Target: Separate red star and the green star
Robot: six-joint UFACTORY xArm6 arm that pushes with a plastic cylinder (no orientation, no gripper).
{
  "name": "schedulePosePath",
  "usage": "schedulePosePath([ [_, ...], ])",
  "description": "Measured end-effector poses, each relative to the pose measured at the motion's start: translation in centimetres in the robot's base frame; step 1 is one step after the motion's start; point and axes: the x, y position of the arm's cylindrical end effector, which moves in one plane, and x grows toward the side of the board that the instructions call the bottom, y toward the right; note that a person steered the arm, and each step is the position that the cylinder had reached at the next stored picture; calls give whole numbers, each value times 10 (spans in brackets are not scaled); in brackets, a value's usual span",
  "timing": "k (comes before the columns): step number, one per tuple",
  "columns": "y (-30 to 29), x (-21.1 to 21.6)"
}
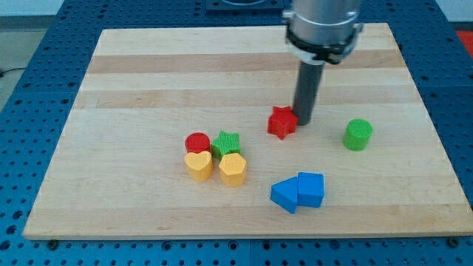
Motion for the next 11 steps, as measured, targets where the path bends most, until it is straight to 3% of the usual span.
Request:
schedulePosePath([
  [1,-60,0],
  [2,-41,3],
  [3,13,29],
  [4,-10,45],
  [5,-77,45],
  [9,-160,-16],
  [11,-185,26],
])
